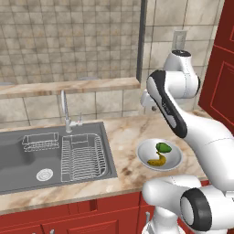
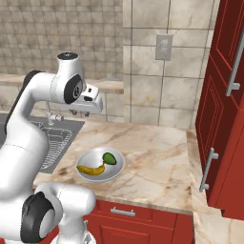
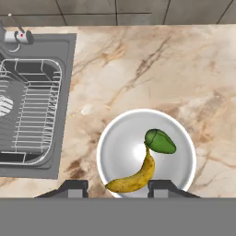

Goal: Dump the avocado and banana from the bowl so the bowl can be washed. Place the bowl in the sink after clearing the leftovers.

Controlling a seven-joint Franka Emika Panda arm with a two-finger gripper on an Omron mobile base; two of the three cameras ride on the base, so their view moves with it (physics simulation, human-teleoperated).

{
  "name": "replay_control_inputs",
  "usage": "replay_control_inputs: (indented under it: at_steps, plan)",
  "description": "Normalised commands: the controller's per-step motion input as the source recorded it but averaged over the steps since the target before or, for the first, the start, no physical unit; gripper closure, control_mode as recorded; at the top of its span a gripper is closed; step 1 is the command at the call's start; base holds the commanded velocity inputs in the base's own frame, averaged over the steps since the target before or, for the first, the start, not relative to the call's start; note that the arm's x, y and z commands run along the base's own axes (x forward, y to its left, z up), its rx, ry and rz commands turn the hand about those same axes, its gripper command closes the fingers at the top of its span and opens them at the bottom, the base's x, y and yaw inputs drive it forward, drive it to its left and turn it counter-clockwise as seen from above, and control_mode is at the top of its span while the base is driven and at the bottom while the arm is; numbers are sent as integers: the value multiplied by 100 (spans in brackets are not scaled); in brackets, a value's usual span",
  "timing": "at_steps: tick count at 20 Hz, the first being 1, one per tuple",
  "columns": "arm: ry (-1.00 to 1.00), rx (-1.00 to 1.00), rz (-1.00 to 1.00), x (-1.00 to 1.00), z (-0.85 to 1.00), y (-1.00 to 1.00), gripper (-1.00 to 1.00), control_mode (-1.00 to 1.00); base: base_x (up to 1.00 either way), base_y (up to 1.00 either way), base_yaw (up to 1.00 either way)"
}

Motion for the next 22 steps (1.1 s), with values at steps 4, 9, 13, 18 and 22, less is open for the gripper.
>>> replay_control_inputs:
  at_steps: [4, 9, 13, 18, 22]
  plan:
    - [0, 1, -2, -8, -1, -7, -100, -100, 0, 0, 0]
    - [3, 11, -21, -58, -20, -75, -100, -100, 0, 0, 0]
    - [7, 14, -28, -41, -56, -100, -100, -100, 0, 0, 0]
    - [3, 4, -14, -27, -94, -88, -100, -100, 0, 0, 0]
    - [1, 2, -17, -3, -91, -26, -100, -100, 0, 0, 0]
